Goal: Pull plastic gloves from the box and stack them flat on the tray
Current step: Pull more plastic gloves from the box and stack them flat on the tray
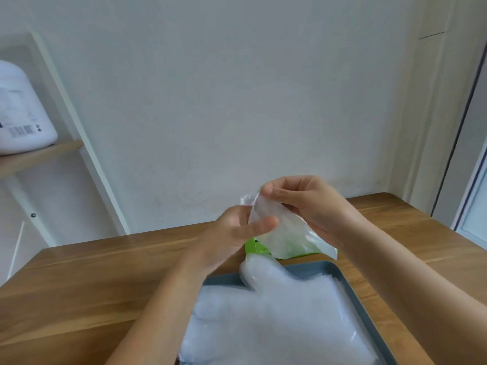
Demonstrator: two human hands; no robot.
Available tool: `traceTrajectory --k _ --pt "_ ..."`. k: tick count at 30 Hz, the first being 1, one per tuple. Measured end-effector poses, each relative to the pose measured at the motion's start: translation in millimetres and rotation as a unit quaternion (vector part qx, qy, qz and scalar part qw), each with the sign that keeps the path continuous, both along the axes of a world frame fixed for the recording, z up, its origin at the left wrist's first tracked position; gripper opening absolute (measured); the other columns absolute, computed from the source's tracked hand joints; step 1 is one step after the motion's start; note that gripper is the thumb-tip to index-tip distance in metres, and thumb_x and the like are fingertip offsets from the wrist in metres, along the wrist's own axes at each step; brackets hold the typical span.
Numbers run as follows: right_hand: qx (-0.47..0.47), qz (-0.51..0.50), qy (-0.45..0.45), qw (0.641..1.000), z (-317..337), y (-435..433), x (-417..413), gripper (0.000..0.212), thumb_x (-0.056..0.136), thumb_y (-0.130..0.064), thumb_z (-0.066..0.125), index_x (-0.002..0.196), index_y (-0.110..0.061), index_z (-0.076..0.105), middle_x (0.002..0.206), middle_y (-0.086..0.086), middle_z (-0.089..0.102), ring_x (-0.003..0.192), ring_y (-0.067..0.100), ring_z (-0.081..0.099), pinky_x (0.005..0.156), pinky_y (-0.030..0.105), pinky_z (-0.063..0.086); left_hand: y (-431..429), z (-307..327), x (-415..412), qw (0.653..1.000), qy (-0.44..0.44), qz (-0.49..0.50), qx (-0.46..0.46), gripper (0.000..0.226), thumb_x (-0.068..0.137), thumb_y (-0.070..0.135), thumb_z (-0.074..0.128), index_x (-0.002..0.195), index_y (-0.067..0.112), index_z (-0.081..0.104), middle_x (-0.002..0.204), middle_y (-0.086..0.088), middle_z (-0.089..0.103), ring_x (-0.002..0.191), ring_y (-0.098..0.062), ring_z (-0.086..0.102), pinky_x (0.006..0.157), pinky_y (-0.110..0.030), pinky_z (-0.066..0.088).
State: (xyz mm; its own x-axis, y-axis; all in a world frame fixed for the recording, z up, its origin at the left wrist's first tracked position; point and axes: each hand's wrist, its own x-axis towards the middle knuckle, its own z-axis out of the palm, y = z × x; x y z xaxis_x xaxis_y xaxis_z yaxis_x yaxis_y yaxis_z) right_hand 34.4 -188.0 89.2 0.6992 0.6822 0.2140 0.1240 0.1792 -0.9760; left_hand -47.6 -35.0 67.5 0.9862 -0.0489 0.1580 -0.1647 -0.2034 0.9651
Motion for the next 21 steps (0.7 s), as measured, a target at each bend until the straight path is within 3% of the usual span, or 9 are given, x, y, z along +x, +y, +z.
traceTrajectory --k 3,5,6,9,11,13,17,21 --pt "-0.049 -0.055 -0.067 0.995 6 -1 -18 0.014 0.078 -0.023 0.075 0.083 -0.01 0.075 0.083 0.02 0.069 0.075 0.021 0.06 0.069 0.029 0.049 -16 -6 -9 0.995 0.033 0.091 -0.039 0.028 0.077 0.035 0.077 0.096 0.015 0.075 0.101 -0.005 0.075 0.098 -0.018 0.069 0.098 -0.041 0.049" --pt "-0.089 -0.089 -0.132 0.983 6 -5 -26 0.011 0.078 -0.03 0.075 0.084 -0.02 0.076 0.09 0.015 0.071 0.077 0.015 0.061 0.072 0.026 0.047 -24 -5 -18 0.986 0.029 0.101 -0.128 0.013 0.079 0.023 0.072 0.087 0.014 0.077 0.093 -0.005 0.075 0.087 -0.014 0.071 0.084 -0.032 0.054" --pt "-0.114 -0.103 -0.176 0.972 5 -9 -29 0.016 0.077 -0.036 0.075 0.089 -0.026 0.075 0.094 0.005 0.072 0.084 0.008 0.062 0.076 0.023 0.047 -27 -4 -23 0.981 0.026 0.093 -0.167 0.014 0.078 0.02 0.067 0.085 0.013 0.077 0.088 -0.003 0.075 0.081 -0.011 0.071 0.073 -0.024 0.054" --pt "-0.172 -0.071 -0.277 0.942 -2 -30 -37 0.061 0.062 -0.052 0.076 0.12 -0.043 0.057 0.121 -0.02 0.056 0.112 -0.008 0.049 0.092 0.014 0.043 -27 -10 -32 0.961 0.024 0.111 -0.253 0.017 0.081 0.019 0.063 0.09 0.006 0.071 0.081 -0.005 0.071 0.072 -0.013 0.068 0.062 -0.022 0.051" --pt "-0.202 -0.03 -0.327 0.923 -10 -46 -44 0.084 0.058 -0.049 0.082 0.132 -0.049 0.041 0.131 -0.027 0.043 0.122 -0.012 0.038 0.1 0.011 0.035 -23 -15 -40 0.942 0.024 0.133 -0.308 0.015 0.085 0.015 0.061 0.08 0.014 0.075 0.085 -0.008 0.071 0.075 -0.017 0.067 0.069 -0.028 0.051" --pt "-0.229 -0.009 -0.364 0.903 -17 -57 -52 0.09 0.063 -0.043 0.084 0.135 -0.053 0.033 0.129 -0.037 0.036 0.123 -0.015 0.033 0.098 0.004 0.031 -19 -19 -49 0.926 0.022 0.145 -0.348 0.015 0.083 0.013 0.063 0.078 0.018 0.075 0.088 -0.008 0.072 0.078 -0.018 0.068 0.076 -0.033 0.049" --pt "-0.179 -0.072 -0.412 0.891 -25 -59 -58 0.064 0.078 -0.027 0.077 0.131 -0.045 0.047 0.126 -0.031 0.046 0.12 -0.007 0.045 0.099 0.013 0.037 -13 -26 -58 0.907 0.03 0.155 -0.39 0.014 0.076 0.013 0.065 0.09 0.013 0.067 0.087 -0.009 0.072 0.074 -0.019 0.069 0.068 -0.031 0.055" --pt "-0.141 -0.132 -0.43 0.882 -21 -48 -64 0.022 0.084 -0.026 0.07 0.104 -0.036 0.071 0.113 -0.023 0.06 0.102 -0.001 0.059 0.086 0.017 0.045 -13 -34 -64 0.905 0.043 0.15 -0.395 0.021 0.077 0.014 0.064 0.097 0.009 0.067 0.092 -0.013 0.071 0.076 -0.021 0.069 0.065 -0.03 0.056"
